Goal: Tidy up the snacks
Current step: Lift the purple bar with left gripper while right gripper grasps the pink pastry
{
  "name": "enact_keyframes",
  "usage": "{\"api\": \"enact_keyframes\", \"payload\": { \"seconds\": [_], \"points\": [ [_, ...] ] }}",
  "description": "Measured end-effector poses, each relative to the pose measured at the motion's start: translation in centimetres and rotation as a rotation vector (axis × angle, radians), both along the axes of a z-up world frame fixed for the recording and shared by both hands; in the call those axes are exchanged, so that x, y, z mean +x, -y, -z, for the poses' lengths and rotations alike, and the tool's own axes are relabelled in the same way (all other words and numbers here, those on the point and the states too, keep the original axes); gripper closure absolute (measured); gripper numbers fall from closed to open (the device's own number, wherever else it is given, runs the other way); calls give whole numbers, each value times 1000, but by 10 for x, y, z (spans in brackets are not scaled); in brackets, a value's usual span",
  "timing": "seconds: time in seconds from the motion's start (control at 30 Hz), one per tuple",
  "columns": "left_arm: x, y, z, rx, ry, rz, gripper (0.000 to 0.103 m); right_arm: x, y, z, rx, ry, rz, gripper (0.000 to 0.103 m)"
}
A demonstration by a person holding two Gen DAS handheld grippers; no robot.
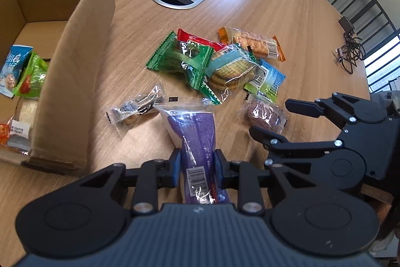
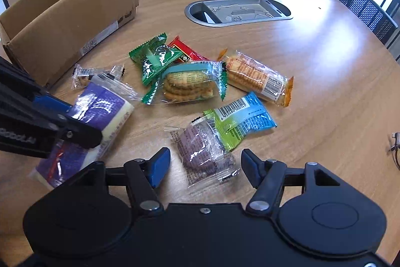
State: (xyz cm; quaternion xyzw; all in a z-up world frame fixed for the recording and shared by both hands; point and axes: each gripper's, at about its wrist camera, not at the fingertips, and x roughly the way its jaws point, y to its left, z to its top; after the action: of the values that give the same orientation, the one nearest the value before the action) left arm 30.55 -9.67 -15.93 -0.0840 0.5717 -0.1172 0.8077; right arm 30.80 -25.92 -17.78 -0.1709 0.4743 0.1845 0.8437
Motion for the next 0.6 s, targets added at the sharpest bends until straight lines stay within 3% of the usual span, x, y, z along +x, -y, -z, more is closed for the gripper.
{"api": "enact_keyframes", "payload": {
  "seconds": [0.17,0.23,0.33,0.6],
  "points": [
    [-6,-1,-4,-2,1,7,77,2,0,6,5,-6,-1,43],
    [-8,-1,-6,-2,10,10,77,0,2,6,14,-10,16,58],
    [-9,-2,-9,-3,20,8,78,-5,5,3,16,-19,42,64],
    [-18,-7,-24,-2,65,6,79,-25,4,-13,75,-19,92,68]
  ]
}}
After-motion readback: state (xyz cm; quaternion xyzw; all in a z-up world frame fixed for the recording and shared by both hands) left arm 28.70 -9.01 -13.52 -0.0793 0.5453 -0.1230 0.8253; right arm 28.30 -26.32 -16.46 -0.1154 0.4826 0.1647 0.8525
